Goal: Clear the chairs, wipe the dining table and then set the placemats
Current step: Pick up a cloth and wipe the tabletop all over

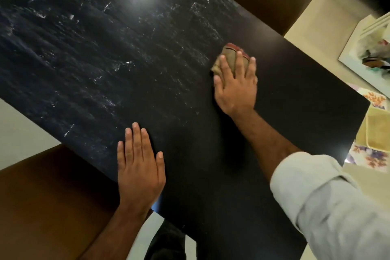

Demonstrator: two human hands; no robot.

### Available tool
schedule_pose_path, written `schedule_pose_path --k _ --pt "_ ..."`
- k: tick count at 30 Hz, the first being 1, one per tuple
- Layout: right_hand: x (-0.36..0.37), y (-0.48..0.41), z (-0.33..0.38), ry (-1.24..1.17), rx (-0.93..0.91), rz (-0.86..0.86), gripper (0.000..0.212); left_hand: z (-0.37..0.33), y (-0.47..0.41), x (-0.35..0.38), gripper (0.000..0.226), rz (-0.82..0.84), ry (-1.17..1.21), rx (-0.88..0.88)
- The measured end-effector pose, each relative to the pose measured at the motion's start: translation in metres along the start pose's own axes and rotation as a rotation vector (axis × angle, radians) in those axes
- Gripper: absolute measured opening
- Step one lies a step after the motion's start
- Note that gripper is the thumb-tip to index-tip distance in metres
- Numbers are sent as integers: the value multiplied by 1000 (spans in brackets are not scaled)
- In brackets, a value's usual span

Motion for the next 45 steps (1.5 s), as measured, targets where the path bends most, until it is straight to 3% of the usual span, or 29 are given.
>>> schedule_pose_path --k 4,9,13,17,20,23,26,28,30,32,34,37,41,45 --pt "26 53 66 87 -244 20 71 -3 -2 -1 75 5 -30 -9" --pt "57 170 47 78 -449 152 72 -4 -1 -1 74 4 -22 -3" --pt "54 194 -10 109 -358 163 74 -4 -2 -2 76 -11 -6 -6" --pt "38 137 -39 81 -193 60 71 -2 -1 0 76 -20 -5 -14" --pt "27 80 -7 49 -140 -45 68 -1 0 1 74 -45 -7 -2" --pt "31 59 51 53 -203 -51 68 -2 3 2 74 -84 13 6" --pt "43 85 99 97 -388 -34 68 1 8 -3 79 -176 210 25" --pt "52 117 110 80 -488 23 68 9 15 -11 83 -249 532 69" --pt "61 150 110 76 -554 109 70 18 18 -19 85 -251 820 49" --pt "63 177 104 17 -635 217 70 23 20 -29 83 -192 911 -23" --pt "49 185 93 -244 -634 313 65 21 21 -40 77 -143 798 -24" --pt "12 170 53 -654 -398 111 62 -5 13 -45 76 -62 377 120" --pt "3 145 -3 -556 -265 -8 54 -64 -8 -32 84 13 -1 257" --pt "32 145 -13 -447 -356 -17 49 -77 -12 -17 77 -23 -28 195"
Point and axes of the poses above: each hand's wrist, its own y-axis away from the middle knuckle, its own x-axis out of the palm, z = x × y, the point moved 3 cm from there along -y, towards the middle knuckle, and after that the axes turned 9 degrees about z, right-handed, at the moved point
